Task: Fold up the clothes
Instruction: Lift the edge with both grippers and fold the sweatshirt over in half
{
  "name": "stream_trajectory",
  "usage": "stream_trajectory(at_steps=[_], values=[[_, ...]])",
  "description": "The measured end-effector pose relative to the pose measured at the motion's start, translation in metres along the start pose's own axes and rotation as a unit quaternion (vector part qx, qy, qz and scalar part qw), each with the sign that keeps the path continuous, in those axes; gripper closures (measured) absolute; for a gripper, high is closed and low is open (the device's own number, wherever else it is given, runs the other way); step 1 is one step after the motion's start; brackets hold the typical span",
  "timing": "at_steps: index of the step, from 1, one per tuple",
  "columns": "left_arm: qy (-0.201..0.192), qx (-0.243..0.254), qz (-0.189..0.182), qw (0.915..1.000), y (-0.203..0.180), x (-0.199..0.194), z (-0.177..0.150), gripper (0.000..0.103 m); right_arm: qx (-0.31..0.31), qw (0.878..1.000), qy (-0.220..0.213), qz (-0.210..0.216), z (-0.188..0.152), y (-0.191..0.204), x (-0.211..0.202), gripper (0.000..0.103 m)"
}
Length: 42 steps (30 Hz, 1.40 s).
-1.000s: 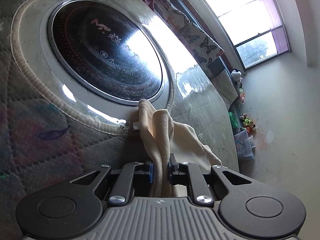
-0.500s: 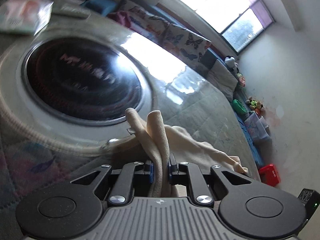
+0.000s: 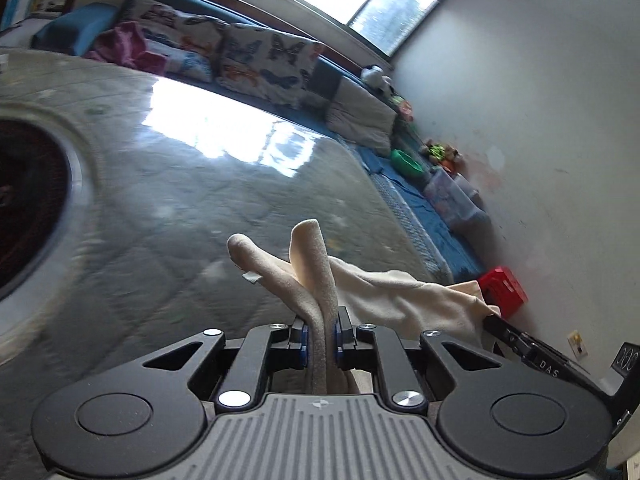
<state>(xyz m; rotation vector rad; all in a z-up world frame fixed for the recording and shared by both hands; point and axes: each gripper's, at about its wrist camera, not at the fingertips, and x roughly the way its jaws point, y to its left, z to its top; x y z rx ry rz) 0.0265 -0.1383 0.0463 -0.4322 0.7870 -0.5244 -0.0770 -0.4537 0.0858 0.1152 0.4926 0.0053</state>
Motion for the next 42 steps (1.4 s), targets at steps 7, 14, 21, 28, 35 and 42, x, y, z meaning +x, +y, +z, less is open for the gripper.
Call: stream_trajectory(at_steps=[7, 14, 21, 28, 35, 42], values=[[0.037, 0.034, -0.013, 0.9986, -0.031, 0.046, -0.009, 0.090, 0.007, 0.998, 0.007, -0.060, -0.007, -0.035, 0.002, 0.097], [0.067, 0.034, 0.012, 0.9971, -0.019, 0.062, -0.024, 0.089, 0.044, 0.995, 0.030, -0.089, -0.039, -0.060, 0.008, 0.093], [0.064, 0.033, 0.020, 0.9972, -0.017, 0.056, -0.027, 0.086, 0.020, 0.998, 0.019, -0.060, -0.064, -0.039, -0.012, 0.093], [0.062, 0.031, 0.028, 0.9972, -0.015, 0.052, -0.026, 0.081, -0.002, 0.996, 0.014, -0.092, -0.087, -0.034, -0.017, 0.092], [0.040, 0.041, 0.056, 0.9968, -0.015, 0.039, -0.024, 0.064, -0.022, 0.997, -0.003, -0.071, -0.080, -0.020, -0.023, 0.092], [0.008, 0.061, 0.057, 0.9965, -0.028, 0.018, -0.025, 0.064, -0.013, 0.999, -0.003, -0.053, -0.093, -0.016, -0.020, 0.091]])
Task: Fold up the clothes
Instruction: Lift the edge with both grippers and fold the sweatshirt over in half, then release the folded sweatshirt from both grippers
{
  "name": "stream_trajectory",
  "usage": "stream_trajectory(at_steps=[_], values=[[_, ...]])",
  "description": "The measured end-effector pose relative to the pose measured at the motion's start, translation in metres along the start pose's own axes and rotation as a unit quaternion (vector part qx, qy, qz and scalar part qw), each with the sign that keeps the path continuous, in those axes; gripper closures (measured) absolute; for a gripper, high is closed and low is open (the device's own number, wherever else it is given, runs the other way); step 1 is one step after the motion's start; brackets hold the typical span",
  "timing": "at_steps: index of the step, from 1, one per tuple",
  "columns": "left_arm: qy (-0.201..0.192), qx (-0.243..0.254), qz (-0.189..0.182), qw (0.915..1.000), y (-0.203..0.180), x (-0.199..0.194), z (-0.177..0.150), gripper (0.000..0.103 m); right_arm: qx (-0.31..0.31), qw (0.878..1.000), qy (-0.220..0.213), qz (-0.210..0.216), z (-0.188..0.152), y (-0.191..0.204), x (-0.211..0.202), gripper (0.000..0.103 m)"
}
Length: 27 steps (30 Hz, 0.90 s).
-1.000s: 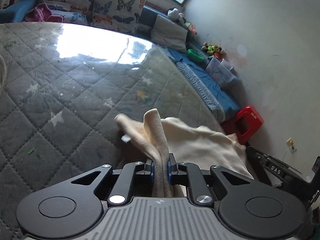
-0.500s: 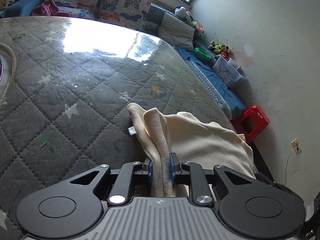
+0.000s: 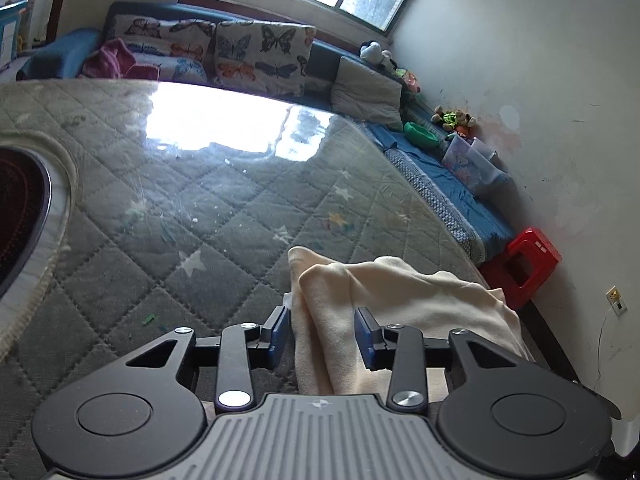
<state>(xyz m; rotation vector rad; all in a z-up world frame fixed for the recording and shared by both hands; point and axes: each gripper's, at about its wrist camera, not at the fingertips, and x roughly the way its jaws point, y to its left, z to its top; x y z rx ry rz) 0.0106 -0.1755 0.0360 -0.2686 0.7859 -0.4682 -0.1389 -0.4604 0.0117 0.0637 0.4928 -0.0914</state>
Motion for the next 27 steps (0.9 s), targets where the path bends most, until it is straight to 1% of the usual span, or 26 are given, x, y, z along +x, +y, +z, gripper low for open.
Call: stream_trajectory(at_steps=[1, 2, 6, 7, 9, 12, 15, 19, 22, 24, 27], values=[[-0.002, 0.003, -0.006, 1.0000, -0.004, -0.002, 0.000, 0.064, 0.002, 1.000, -0.001, 0.000, 0.002, 0.000, -0.002, 0.090], [-0.003, 0.006, -0.013, 0.9999, -0.008, -0.003, 0.001, 0.064, -0.001, 1.000, -0.005, 0.001, 0.004, 0.002, -0.003, 0.087], [0.000, 0.026, -0.048, 0.9985, -0.030, -0.001, 0.000, 0.064, -0.008, 1.000, -0.019, 0.016, 0.011, 0.011, -0.007, 0.086], [0.004, 0.034, -0.054, 0.9979, -0.036, 0.001, -0.002, 0.064, -0.012, 1.000, -0.017, 0.024, 0.011, 0.016, -0.006, 0.086], [0.011, 0.053, -0.061, 0.9967, -0.046, 0.007, -0.008, 0.066, -0.020, 0.999, -0.007, 0.023, 0.007, 0.021, 0.000, 0.086], [0.022, 0.077, -0.061, 0.9949, -0.054, 0.015, -0.017, 0.066, -0.014, 1.000, -0.001, 0.023, 0.000, 0.021, 0.005, 0.086], [0.033, 0.096, -0.052, 0.9935, -0.058, 0.023, -0.028, 0.067, -0.011, 1.000, 0.000, 0.025, -0.001, 0.020, 0.003, 0.086], [0.030, 0.111, -0.049, 0.9922, -0.058, 0.027, -0.036, 0.068, 0.000, 0.999, 0.002, 0.033, 0.004, 0.015, 0.001, 0.085], [0.028, 0.118, -0.048, 0.9914, -0.060, 0.029, -0.039, 0.068, -0.008, 0.999, 0.012, 0.036, 0.003, 0.013, 0.005, 0.085], [0.025, 0.124, -0.046, 0.9908, -0.060, 0.028, -0.042, 0.068, -0.006, 0.999, 0.016, 0.041, 0.008, 0.012, 0.005, 0.085], [0.025, 0.127, -0.046, 0.9905, -0.061, 0.027, -0.044, 0.068, 0.007, 0.999, 0.017, 0.044, 0.025, 0.002, 0.013, 0.085]])
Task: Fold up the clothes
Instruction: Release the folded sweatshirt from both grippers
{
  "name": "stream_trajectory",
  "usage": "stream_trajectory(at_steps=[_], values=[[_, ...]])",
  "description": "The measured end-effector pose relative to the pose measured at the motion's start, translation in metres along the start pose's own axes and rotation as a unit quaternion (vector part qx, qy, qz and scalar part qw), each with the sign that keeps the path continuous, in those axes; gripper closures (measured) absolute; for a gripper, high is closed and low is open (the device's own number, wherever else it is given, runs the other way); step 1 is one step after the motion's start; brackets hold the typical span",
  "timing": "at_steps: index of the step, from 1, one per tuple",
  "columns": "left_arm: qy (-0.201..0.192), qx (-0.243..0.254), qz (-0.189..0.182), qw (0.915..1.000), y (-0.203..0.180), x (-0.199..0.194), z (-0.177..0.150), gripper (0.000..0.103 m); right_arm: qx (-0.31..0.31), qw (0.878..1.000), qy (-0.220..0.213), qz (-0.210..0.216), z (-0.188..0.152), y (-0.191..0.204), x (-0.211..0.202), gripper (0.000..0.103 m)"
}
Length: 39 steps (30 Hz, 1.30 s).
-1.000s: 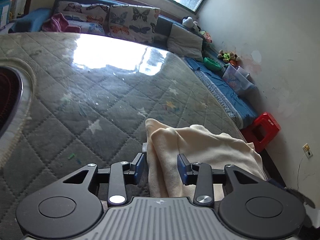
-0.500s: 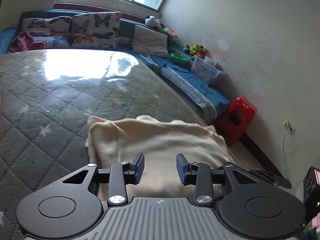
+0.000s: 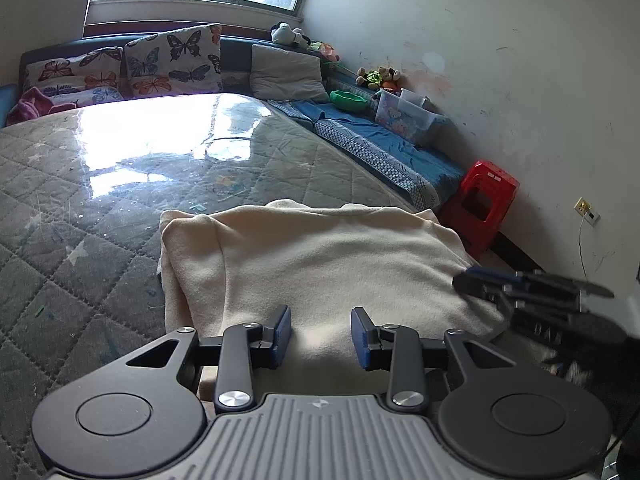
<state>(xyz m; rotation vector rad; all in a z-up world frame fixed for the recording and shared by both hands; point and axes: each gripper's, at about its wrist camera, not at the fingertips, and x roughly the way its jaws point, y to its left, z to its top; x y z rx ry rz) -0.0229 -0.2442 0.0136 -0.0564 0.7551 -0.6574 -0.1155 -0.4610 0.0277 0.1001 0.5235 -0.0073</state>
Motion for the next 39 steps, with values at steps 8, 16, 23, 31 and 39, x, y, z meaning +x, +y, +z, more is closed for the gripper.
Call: stream_trajectory(at_steps=[8, 16, 23, 31, 39], values=[[0.002, -0.003, -0.003, 1.0000, 0.002, -0.001, 0.002, 0.068, 0.012, 0.999, 0.034, -0.004, 0.037, -0.025, 0.047, 0.085], [0.003, -0.007, -0.008, 0.9999, 0.004, -0.001, 0.002, 0.067, -0.025, 0.998, 0.056, -0.012, 0.046, -0.016, 0.066, 0.085], [0.004, -0.009, -0.011, 0.9999, 0.005, 0.000, 0.003, 0.066, -0.053, 0.997, 0.062, -0.005, 0.060, 0.008, 0.089, 0.085], [0.004, -0.010, -0.014, 0.9998, 0.006, 0.000, 0.002, 0.066, -0.089, 0.994, 0.065, -0.010, 0.062, 0.026, 0.094, 0.085], [0.002, -0.015, -0.017, 0.9997, 0.008, 0.000, 0.003, 0.066, -0.101, 0.991, 0.088, 0.023, 0.062, 0.047, 0.110, 0.085]])
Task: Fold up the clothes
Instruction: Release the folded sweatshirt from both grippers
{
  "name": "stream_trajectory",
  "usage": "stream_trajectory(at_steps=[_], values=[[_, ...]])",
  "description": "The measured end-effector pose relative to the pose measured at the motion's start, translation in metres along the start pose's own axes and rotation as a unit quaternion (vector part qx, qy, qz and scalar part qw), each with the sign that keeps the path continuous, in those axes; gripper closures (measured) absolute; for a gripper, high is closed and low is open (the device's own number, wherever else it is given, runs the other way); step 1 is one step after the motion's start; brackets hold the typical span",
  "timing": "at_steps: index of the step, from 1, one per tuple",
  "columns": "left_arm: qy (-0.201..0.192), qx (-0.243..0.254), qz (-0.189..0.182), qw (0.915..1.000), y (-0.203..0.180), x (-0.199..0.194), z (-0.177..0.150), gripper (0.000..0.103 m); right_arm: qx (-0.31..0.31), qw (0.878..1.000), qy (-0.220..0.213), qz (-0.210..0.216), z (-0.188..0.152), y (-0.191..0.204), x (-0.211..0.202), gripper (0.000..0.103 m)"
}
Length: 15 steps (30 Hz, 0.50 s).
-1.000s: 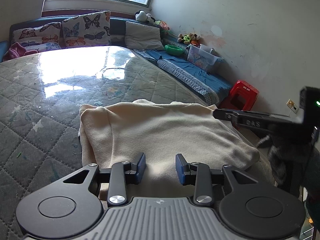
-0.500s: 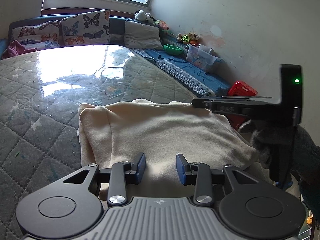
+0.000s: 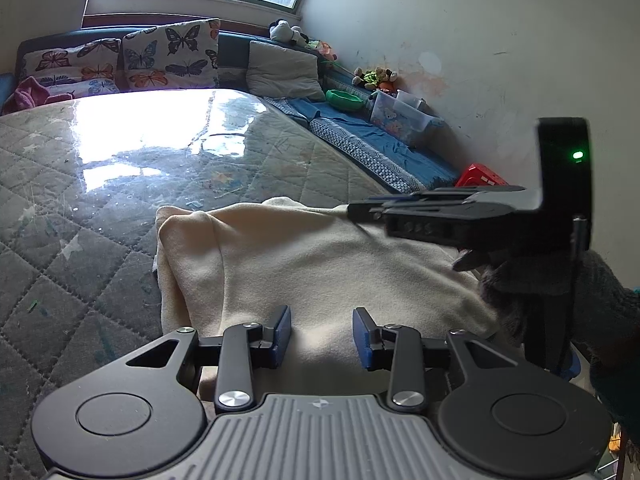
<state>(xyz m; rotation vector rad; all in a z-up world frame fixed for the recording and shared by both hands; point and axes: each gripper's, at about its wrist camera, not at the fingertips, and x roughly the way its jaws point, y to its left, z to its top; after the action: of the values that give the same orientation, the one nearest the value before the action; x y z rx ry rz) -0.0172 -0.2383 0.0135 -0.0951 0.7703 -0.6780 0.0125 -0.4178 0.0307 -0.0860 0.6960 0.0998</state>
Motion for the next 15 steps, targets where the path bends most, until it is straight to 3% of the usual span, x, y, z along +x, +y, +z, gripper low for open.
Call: stream_trajectory(at_steps=[8, 15], values=[[-0.010, -0.009, -0.001, 0.9999, 0.005, -0.012, 0.000, 0.065, -0.005, 1.000, -0.027, 0.004, -0.005, 0.001, -0.032, 0.085], [-0.014, -0.020, 0.006, 0.9997, 0.010, -0.021, -0.006, 0.065, 0.011, 0.999, -0.034, 0.020, -0.045, 0.012, -0.078, 0.079]])
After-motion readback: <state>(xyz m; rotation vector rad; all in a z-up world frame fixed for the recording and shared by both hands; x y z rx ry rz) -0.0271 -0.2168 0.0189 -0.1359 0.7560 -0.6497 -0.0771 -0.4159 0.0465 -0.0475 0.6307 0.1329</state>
